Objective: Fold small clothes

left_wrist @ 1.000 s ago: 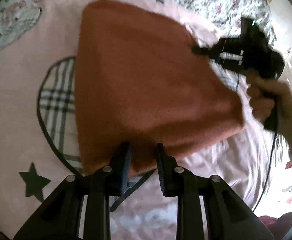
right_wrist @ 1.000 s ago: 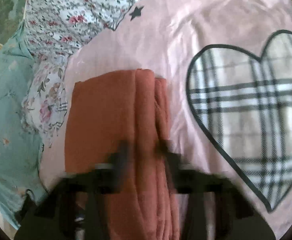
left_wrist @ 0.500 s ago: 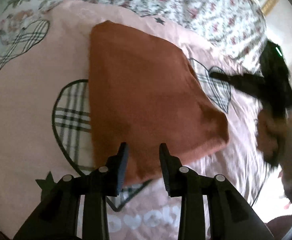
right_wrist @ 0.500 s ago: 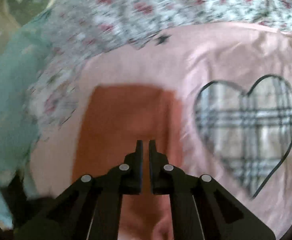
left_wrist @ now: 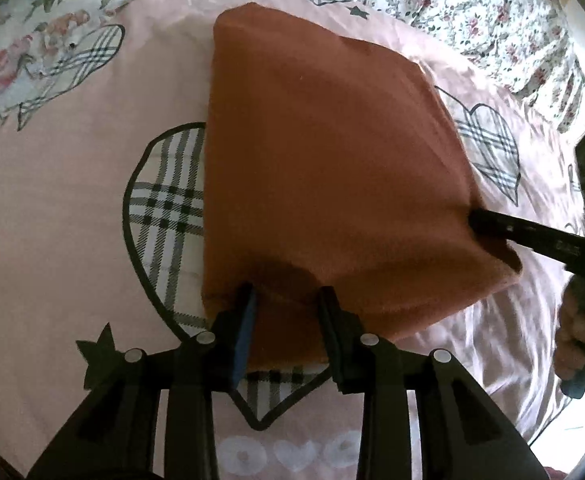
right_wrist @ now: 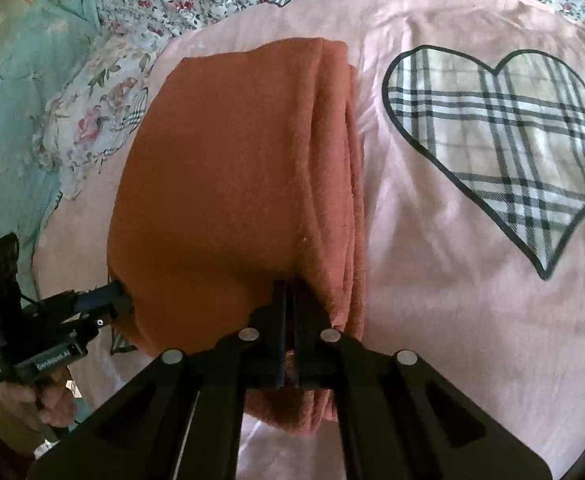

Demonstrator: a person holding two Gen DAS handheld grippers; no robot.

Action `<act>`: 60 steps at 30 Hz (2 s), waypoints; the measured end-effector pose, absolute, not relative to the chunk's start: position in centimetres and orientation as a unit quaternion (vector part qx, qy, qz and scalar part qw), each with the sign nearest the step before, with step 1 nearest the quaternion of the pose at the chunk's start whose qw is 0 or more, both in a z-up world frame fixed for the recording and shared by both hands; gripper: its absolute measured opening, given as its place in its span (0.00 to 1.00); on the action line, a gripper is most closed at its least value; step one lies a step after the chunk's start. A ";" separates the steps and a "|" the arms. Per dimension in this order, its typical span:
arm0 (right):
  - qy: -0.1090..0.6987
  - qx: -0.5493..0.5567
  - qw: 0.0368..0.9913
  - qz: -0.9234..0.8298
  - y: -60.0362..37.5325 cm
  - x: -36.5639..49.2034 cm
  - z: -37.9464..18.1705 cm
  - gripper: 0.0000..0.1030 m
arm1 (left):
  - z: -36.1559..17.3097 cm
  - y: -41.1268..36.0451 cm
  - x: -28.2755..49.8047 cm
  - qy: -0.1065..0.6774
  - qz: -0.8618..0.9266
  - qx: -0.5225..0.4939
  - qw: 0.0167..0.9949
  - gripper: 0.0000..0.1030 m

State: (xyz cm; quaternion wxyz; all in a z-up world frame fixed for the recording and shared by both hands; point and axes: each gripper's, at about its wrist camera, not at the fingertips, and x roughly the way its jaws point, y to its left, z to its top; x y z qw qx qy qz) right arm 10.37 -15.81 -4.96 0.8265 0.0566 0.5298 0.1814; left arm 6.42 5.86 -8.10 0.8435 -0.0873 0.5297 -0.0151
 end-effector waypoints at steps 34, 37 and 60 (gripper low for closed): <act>0.506 0.091 0.853 0.088 -14.3 0.1 -1.5 0.34 | -4.9 9.9 -1.7 0.506 -0.044 -0.038 0.861 0.69; 0.512 0.090 0.849 0.098 -13.5 -0.3 -1.8 0.35 | -4.7 9.4 -2.4 0.508 -0.039 -0.023 0.860 0.70; 0.490 -0.015 0.858 0.152 -10.7 -2.8 -0.6 0.84 | -3.3 8.0 -4.2 0.488 0.014 0.045 0.872 0.82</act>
